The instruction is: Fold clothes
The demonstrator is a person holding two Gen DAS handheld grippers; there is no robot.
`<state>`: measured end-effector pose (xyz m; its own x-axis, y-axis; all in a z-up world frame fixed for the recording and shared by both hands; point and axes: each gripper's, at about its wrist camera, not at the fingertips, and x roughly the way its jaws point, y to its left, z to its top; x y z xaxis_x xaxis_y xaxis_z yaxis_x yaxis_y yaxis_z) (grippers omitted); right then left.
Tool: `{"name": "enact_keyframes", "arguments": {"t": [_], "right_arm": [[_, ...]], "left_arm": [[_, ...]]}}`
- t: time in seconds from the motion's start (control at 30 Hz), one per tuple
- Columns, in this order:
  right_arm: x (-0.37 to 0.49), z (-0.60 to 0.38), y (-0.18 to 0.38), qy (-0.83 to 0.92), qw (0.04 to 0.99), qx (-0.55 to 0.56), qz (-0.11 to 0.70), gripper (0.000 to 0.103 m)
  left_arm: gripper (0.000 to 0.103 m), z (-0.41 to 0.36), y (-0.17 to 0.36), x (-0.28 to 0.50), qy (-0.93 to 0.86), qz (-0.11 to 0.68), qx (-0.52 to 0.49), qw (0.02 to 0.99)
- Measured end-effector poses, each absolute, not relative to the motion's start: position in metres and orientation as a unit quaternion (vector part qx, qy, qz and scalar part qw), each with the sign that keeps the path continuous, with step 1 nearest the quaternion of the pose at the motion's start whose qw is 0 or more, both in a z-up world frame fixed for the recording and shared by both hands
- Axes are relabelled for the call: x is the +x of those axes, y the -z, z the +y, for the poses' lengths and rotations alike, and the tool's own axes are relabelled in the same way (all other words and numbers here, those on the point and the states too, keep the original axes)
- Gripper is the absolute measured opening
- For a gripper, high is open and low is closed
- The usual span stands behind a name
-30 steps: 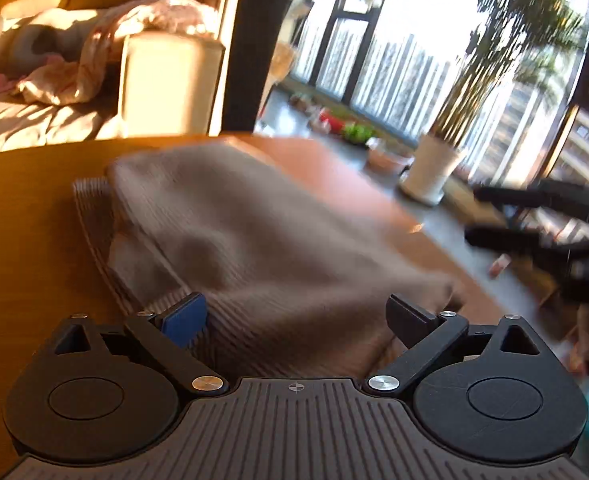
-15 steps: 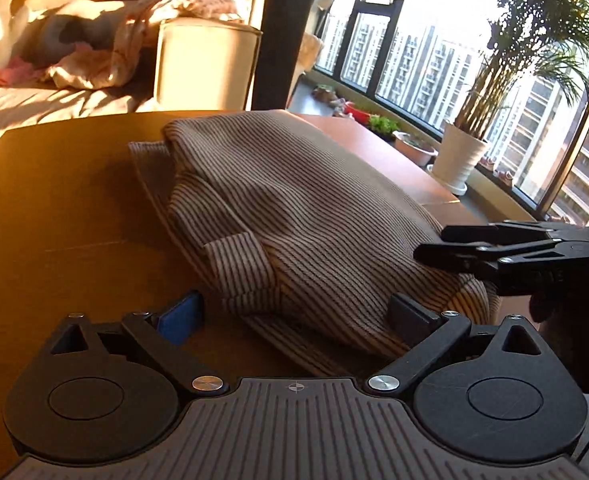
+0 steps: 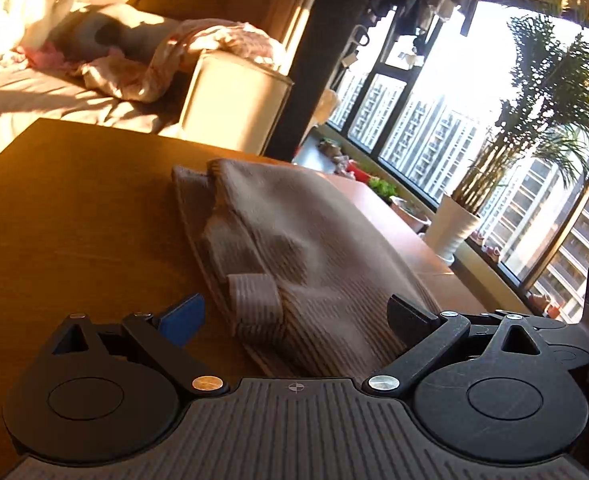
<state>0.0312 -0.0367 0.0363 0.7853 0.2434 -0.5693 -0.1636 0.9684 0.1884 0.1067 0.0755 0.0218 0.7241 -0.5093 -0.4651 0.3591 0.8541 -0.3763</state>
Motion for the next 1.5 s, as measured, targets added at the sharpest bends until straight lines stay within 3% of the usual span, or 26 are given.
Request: {"name": "enact_keyframes", "arguments": {"t": [0.23,0.3,0.33,0.37,0.43,0.57,0.67,0.73,1.17,1.3,1.4,1.5], "right_arm": [[0.016,-0.057,-0.06,-0.059,0.967,0.035,0.244,0.103],[0.015,-0.062,-0.067,-0.041,0.974,0.016,0.224,0.103],[0.017,-0.064,-0.07,-0.033,0.976,0.007,0.217,0.101],[0.027,-0.065,-0.069,-0.026,0.974,0.001,0.223,0.097],[0.049,-0.067,-0.064,-0.027,0.969,0.009,0.245,0.075],[0.087,-0.059,-0.04,-0.062,0.947,0.04,0.313,0.065],[0.087,-0.047,-0.031,-0.064,0.948,0.027,0.311,0.065],[0.085,-0.043,-0.03,-0.069,0.948,0.03,0.31,0.065],[0.052,-0.013,-0.031,-0.116,0.944,0.009,0.309,0.065],[0.048,-0.011,-0.036,-0.118,0.943,-0.045,0.306,0.067],[0.044,-0.009,-0.04,-0.119,0.942,-0.089,0.302,0.076],[0.011,0.002,-0.053,-0.134,0.934,-0.201,0.264,0.08]], "left_arm": [[0.099,0.052,-0.032,0.104,0.253,0.254,-0.1,0.928],[0.085,0.045,-0.036,0.105,0.262,0.251,-0.092,0.927],[0.066,0.042,-0.037,0.106,0.266,0.25,-0.088,0.927],[0.06,0.039,-0.036,0.109,0.269,0.253,-0.086,0.925],[0.06,0.033,-0.035,0.114,0.273,0.259,-0.082,0.923],[0.061,0.027,-0.026,0.117,0.267,0.265,-0.065,0.924],[0.064,0.027,-0.017,0.118,0.258,0.276,-0.039,0.925],[0.072,0.032,-0.016,0.119,0.259,0.283,-0.042,0.923],[0.075,0.06,-0.016,0.094,0.245,0.289,-0.017,0.925],[0.075,0.062,-0.017,0.091,0.244,0.289,-0.018,0.926],[0.075,0.061,-0.017,0.091,0.243,0.29,-0.018,0.926],[0.075,0.061,-0.017,0.092,0.242,0.29,-0.019,0.926]]}}
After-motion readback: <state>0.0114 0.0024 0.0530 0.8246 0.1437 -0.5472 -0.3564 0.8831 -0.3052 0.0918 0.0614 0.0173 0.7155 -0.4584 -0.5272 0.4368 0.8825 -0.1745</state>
